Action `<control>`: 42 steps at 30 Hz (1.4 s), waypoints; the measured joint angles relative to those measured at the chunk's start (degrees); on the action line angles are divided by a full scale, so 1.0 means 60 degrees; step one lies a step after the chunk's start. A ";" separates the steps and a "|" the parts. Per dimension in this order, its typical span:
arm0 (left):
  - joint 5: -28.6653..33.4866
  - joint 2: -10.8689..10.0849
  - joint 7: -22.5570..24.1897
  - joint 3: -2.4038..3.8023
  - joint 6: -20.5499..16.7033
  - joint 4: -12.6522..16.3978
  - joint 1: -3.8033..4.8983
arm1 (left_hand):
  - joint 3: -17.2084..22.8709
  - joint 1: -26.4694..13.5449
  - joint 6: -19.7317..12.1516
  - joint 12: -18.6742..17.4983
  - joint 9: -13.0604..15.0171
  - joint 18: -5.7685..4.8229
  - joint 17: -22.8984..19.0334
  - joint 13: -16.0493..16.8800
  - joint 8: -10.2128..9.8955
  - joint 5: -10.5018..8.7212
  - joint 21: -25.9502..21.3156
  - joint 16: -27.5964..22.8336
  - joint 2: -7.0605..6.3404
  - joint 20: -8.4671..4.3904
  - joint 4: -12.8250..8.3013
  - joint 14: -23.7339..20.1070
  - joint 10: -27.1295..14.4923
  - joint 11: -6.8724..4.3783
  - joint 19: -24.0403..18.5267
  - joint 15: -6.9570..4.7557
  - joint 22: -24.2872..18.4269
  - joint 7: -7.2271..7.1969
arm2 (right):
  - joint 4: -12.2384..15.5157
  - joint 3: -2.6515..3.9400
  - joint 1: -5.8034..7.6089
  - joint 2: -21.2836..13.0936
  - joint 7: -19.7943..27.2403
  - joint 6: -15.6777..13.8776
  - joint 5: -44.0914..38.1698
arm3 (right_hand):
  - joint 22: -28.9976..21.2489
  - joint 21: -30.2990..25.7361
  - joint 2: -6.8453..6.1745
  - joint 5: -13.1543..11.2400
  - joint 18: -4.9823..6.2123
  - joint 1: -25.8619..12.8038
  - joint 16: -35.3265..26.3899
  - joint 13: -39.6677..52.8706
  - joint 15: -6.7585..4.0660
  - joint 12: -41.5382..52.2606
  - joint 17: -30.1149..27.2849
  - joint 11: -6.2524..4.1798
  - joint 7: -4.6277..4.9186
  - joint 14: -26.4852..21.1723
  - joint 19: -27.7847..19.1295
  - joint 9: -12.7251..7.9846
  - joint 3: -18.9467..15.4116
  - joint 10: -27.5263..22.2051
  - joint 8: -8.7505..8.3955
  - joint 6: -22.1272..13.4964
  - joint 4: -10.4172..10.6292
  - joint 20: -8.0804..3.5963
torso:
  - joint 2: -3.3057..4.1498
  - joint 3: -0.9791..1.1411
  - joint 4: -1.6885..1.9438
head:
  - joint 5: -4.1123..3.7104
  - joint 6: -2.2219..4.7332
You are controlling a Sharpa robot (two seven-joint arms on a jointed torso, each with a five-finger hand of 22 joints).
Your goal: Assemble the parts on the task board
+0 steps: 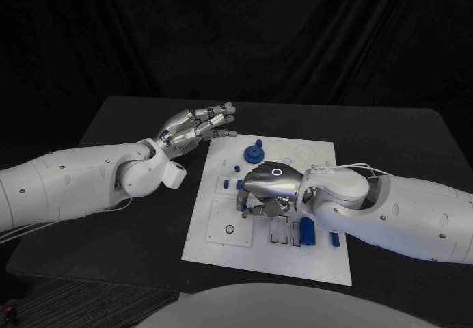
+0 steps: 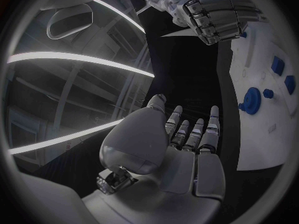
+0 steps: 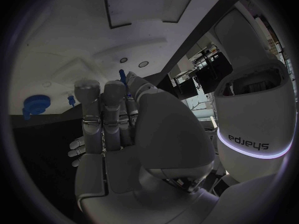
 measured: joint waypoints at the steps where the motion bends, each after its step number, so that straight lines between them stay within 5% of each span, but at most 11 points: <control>1: 0.0000 0.0000 0.0000 0.0000 0.0004 0.0000 -0.0001 | 0.0016 0.0034 0.0000 0.0000 0.0000 0.0000 -0.0001 0.0000 0.0000 0.0000 0.0000 0.0000 0.0034 0.0000 -0.0016 0.0000 0.0000 0.0000 0.0000 0.0000 0.0000 0.0000 | -0.0001 0.0000 -0.0006 0.0001 0.0000 0.0002 0.0000 | 0.0000 0.0000 0.0000 -0.0001 0.0000 0.0000 0.0000 0.0000 0.0000 0.0000 0.0000 0.0000 0.0000 0.0000 0.0000 0.0000 0.0000 0.0000 0.0000 0.0000 0.0000 0.0000 | 0.0000 0.0001 0.0000 | 0.0007 0.0000; 42: 0.0001 0.0045 0.0001 0.0001 0.0205 -0.0035 -0.0049 | 0.0103 0.0068 0.0067 -0.0006 0.0020 0.0001 -0.0004 -0.0002 0.0035 0.0000 0.0000 0.0000 0.0068 0.0000 0.0002 0.0000 0.0000 -0.0001 -0.0001 -0.0001 -0.0026 0.0067 | -0.0015 0.0007 -0.0118 -0.0021 -0.0090 0.0551 -0.0009 | 0.0004 -0.0040 -0.0053 -0.0009 -0.0001 -0.0053 -0.0001 -0.0001 0.0000 -0.0029 -0.0106 -0.0031 0.0034 -0.0001 0.0000 -0.0002 -0.0002 0.0031 -0.0043 -0.0034 0.0002 0.0000 | -0.0010 0.0022 -0.0021 | 0.0114 0.0000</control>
